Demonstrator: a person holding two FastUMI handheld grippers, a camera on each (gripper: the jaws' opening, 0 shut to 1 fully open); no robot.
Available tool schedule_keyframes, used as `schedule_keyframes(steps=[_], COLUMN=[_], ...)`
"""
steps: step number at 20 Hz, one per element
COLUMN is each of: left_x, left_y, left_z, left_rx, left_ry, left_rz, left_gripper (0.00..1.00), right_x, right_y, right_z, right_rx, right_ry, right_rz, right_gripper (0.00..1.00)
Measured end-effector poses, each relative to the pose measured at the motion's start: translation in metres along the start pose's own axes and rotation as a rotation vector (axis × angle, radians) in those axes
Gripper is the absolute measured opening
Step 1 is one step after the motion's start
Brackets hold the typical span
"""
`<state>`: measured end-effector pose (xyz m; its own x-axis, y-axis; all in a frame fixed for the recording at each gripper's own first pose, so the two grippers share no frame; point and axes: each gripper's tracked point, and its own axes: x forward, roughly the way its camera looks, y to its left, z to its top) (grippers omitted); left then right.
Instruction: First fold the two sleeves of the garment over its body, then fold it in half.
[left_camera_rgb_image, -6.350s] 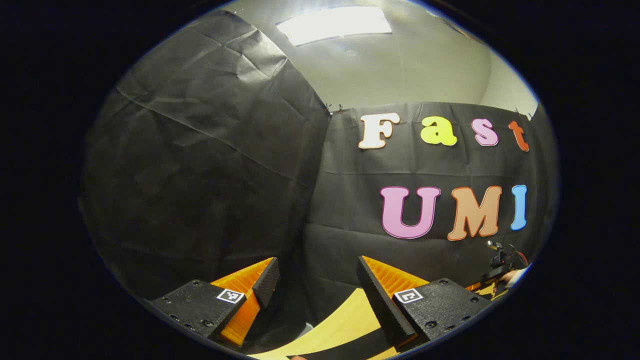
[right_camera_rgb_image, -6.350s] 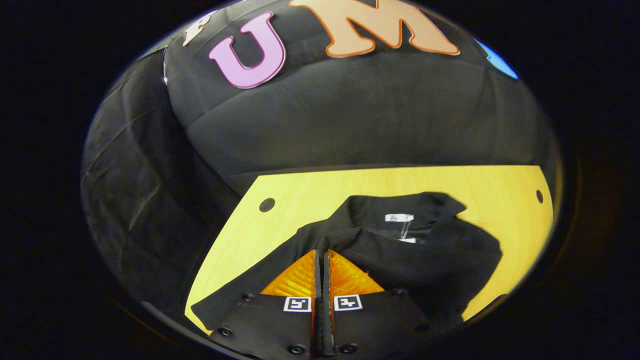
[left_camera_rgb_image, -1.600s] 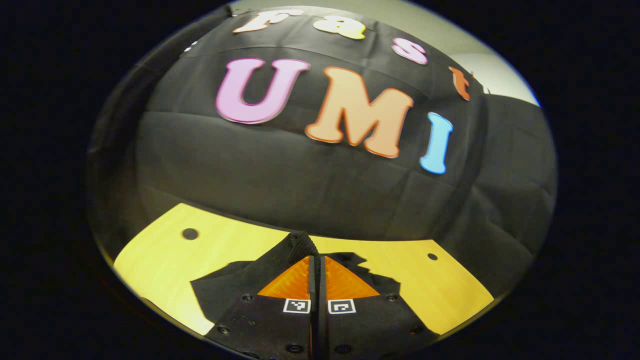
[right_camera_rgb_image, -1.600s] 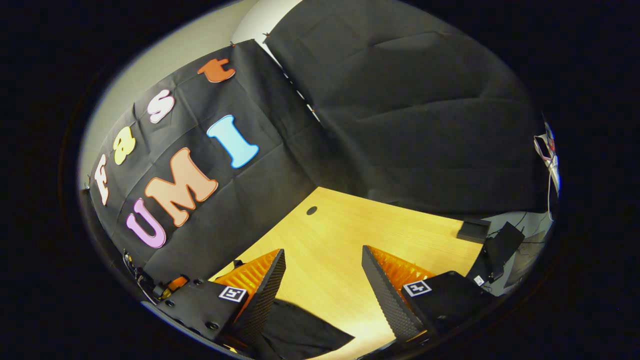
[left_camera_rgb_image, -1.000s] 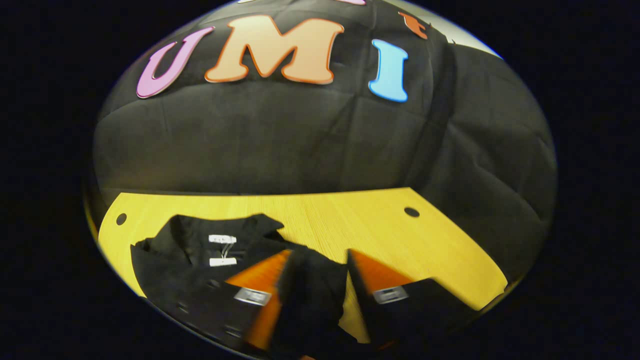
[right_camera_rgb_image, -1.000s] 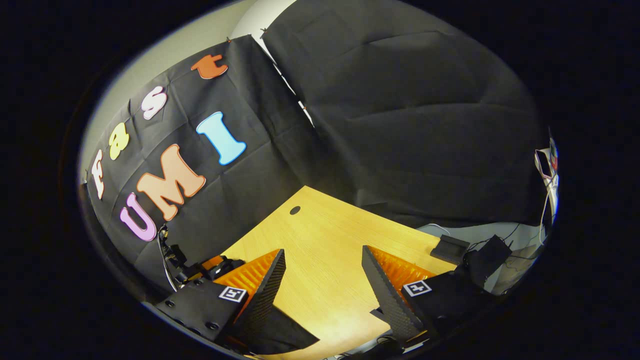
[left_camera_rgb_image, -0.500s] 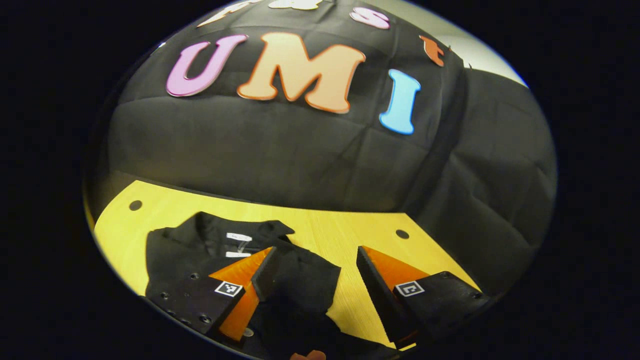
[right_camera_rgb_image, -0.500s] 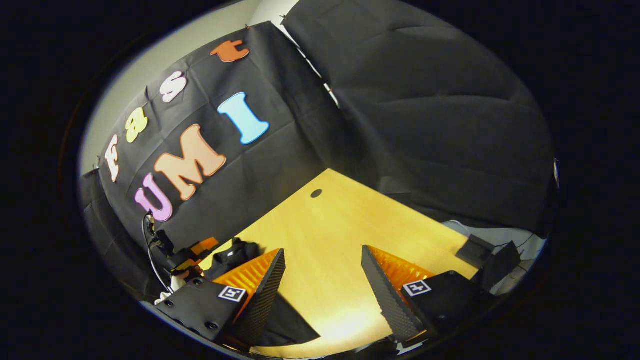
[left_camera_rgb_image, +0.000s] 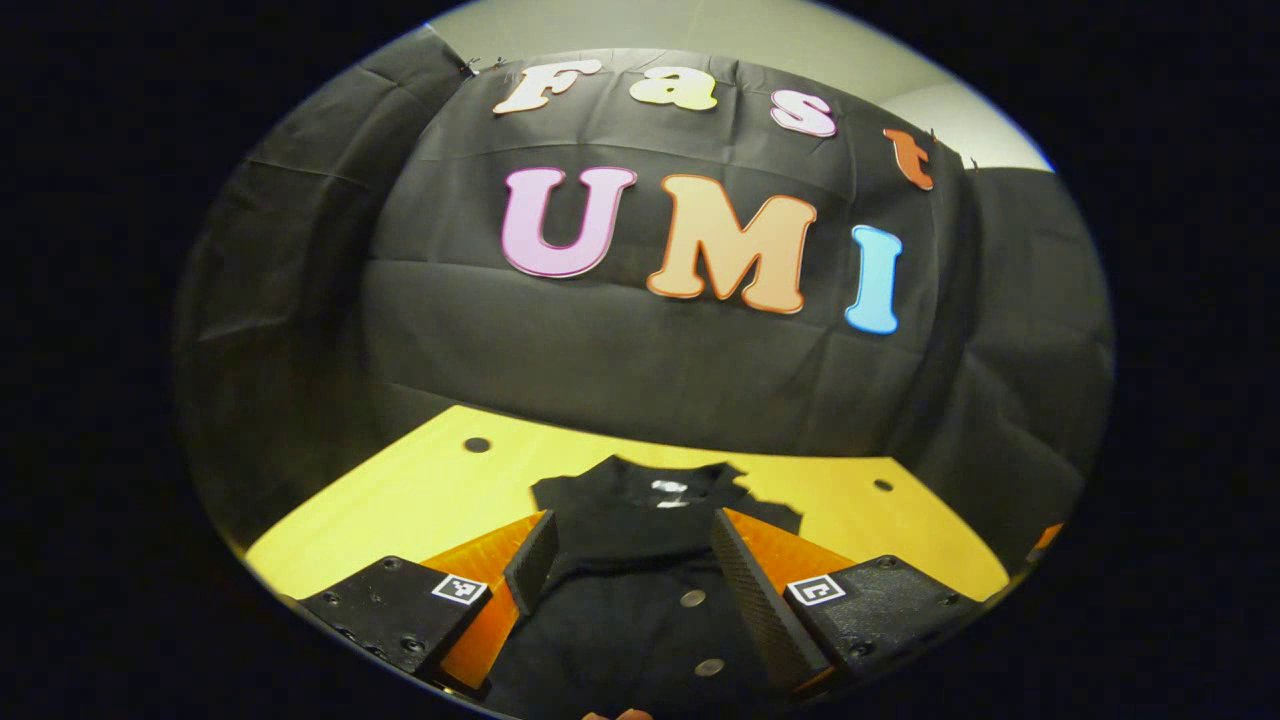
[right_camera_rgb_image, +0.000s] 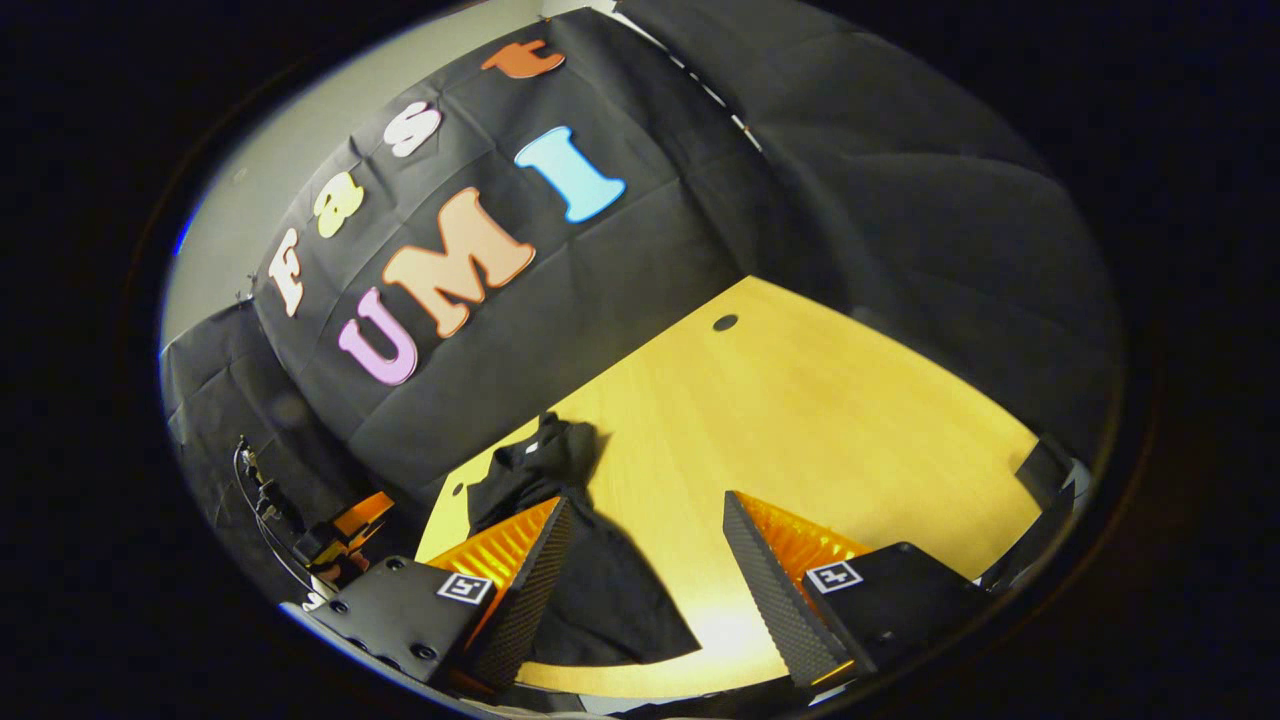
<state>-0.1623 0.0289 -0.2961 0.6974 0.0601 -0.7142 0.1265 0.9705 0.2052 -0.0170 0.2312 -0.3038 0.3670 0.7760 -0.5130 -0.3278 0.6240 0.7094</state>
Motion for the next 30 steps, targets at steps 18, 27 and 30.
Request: schedule_keyframes(steps=[18,27,30], left_x=[-0.122,-0.130,-0.128], left_y=[0.107,0.109,0.106], left_z=[-0.221,-0.237,-0.236], left_rx=[-0.017,0.082,0.089], left_ry=[0.477,0.513,0.505], left_rz=[0.088,0.065,0.064], left_gripper=[0.94,0.95,0.95], right_x=[0.064,0.073,0.075], right_y=[-0.027,-0.021,-0.014], right_z=[-0.157,-0.171,-0.180], right_rx=[-0.293,-0.489,-0.557], right_ry=[0.279,0.310,0.323], right_rz=[-0.160,-0.209,-0.201], right_gripper=[0.98,0.92,0.97])
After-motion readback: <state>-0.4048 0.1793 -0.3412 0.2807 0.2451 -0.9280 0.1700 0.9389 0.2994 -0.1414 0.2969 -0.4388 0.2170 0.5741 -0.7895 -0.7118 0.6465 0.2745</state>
